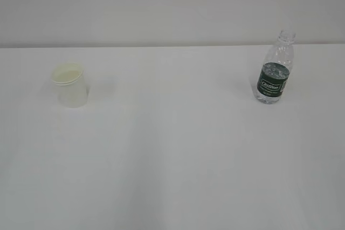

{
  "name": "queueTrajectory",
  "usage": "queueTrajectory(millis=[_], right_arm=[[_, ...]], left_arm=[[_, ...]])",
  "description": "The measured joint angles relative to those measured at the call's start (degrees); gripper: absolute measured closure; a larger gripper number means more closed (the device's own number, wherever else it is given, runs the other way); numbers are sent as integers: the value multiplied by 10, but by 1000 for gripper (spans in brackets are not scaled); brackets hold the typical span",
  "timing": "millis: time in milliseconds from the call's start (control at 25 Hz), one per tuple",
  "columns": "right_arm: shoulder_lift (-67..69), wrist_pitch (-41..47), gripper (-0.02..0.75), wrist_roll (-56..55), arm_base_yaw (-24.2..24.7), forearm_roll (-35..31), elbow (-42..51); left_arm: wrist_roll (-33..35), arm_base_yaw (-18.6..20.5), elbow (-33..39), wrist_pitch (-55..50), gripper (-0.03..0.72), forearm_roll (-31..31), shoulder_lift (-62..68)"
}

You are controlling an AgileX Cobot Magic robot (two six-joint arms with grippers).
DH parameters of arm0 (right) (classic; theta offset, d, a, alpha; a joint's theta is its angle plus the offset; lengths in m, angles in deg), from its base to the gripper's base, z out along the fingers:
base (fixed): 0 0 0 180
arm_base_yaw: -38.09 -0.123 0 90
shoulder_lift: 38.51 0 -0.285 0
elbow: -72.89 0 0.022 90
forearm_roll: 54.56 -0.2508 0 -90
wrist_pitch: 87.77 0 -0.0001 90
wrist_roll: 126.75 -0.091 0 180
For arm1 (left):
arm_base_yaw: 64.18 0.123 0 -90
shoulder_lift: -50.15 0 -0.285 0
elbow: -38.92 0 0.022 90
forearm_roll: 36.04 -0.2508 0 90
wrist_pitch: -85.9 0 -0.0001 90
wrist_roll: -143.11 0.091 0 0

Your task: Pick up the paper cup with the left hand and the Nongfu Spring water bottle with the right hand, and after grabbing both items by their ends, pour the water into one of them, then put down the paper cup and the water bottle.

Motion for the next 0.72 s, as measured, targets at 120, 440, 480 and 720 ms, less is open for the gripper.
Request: queueTrajectory(millis=[120,440,480,720], right_arm=[[-11,17,149,0,0,4,0],[-55,41,149,-5,0,7,20],[-59,41,149,-6,0,7,27],[-93,44,149,-7,0,31,51]], left_arm=[[1,0,0,-32,148,2,-1],[3,-1,36,-54,149,2,-1],[3,-1,47,-54,149,2,-1],[3,-1,91,-43,163,-3,-1]])
